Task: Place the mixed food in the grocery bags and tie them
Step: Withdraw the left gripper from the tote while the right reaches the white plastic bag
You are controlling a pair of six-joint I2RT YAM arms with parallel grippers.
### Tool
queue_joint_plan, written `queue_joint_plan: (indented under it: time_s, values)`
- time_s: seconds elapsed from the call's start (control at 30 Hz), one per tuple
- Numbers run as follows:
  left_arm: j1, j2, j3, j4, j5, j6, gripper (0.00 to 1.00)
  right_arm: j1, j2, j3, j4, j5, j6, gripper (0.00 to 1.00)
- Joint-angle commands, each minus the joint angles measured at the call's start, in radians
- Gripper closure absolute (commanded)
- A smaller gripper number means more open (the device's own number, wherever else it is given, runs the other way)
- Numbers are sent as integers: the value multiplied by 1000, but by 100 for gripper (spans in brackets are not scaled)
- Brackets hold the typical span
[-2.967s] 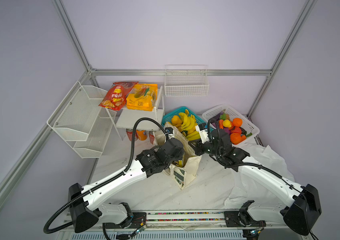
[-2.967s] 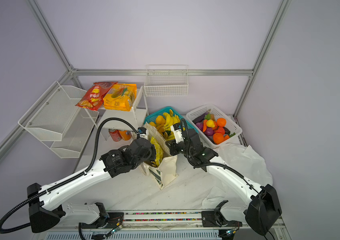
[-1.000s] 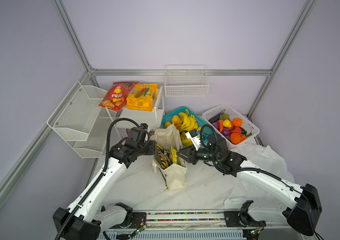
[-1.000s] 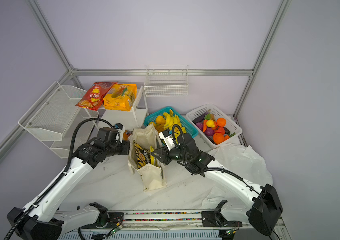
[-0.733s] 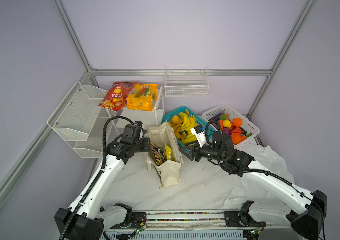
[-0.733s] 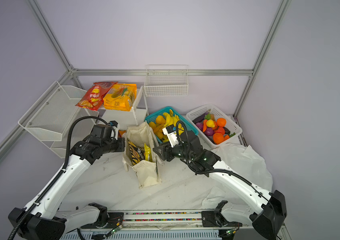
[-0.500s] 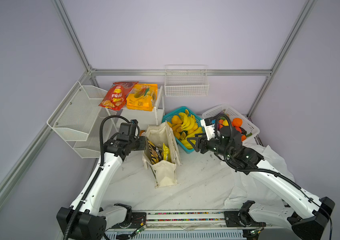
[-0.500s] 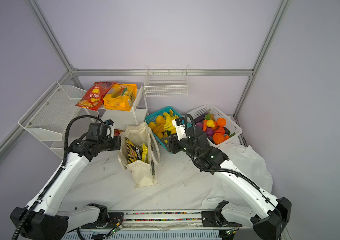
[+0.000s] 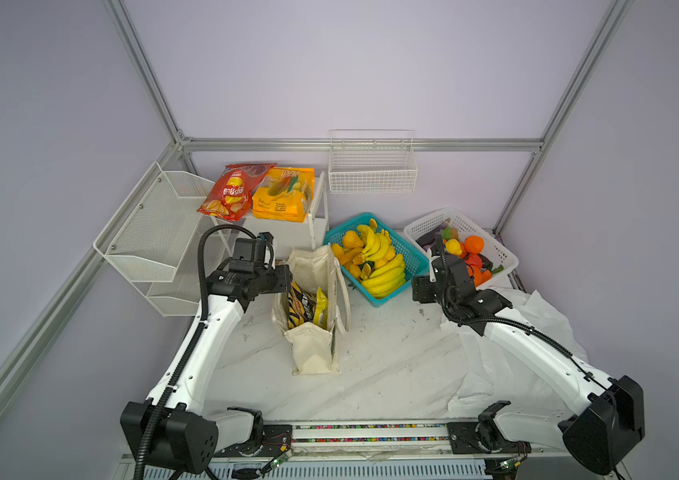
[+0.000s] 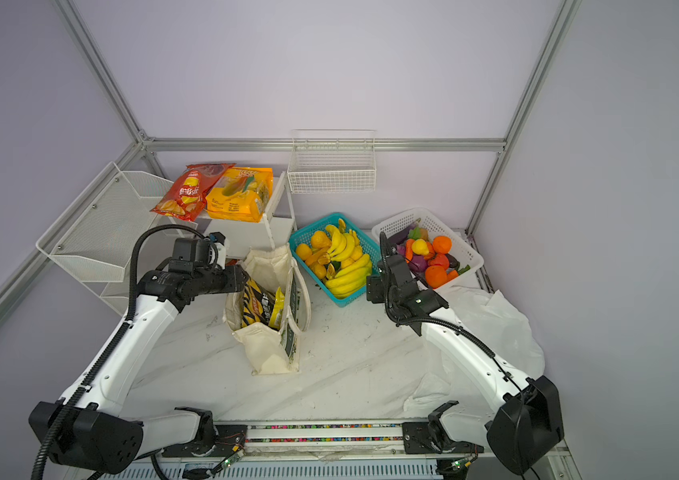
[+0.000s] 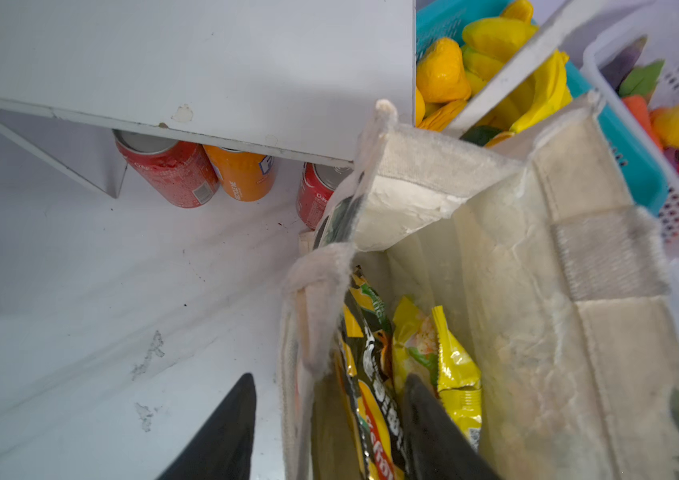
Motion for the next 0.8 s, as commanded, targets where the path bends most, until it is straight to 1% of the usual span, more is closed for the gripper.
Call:
queue_joint_plan:
  time_s: [0.0,0.03,0.07,0.13,0.2,0.37,0.47,0.53,0.63,0.7,0.77]
  values:
    - [4,-74,63,72,22,4,30,-12,24,-16,-145,191,72,19]
    - [4,-93,58,88,21,2,26,-14,44,-15,-169,215,111,17]
    - [4,-111,54,103,19,-3,21,-16,60,-13,-176,193,130,16]
    - [4,-139,50,124,22,-9,16,-16,106,-3,-200,170,170,14]
    - [4,-161,56,139,26,-13,13,-19,174,-14,-207,173,195,14]
    - [4,-201,63,183,73,-19,11,-36,270,-26,-245,233,274,16]
    - [4,-222,42,221,125,-41,11,-40,273,-25,-278,281,318,18]
    - [3,-233,30,239,158,-48,11,-44,284,-33,-306,288,344,19]
    - [1,-244,21,255,180,-60,11,-47,307,-44,-335,283,365,26]
    - [-8,-247,14,261,188,-61,11,-47,313,-45,-339,282,367,36]
    - [-21,-250,16,261,188,-61,11,-46,323,-43,-347,284,370,48]
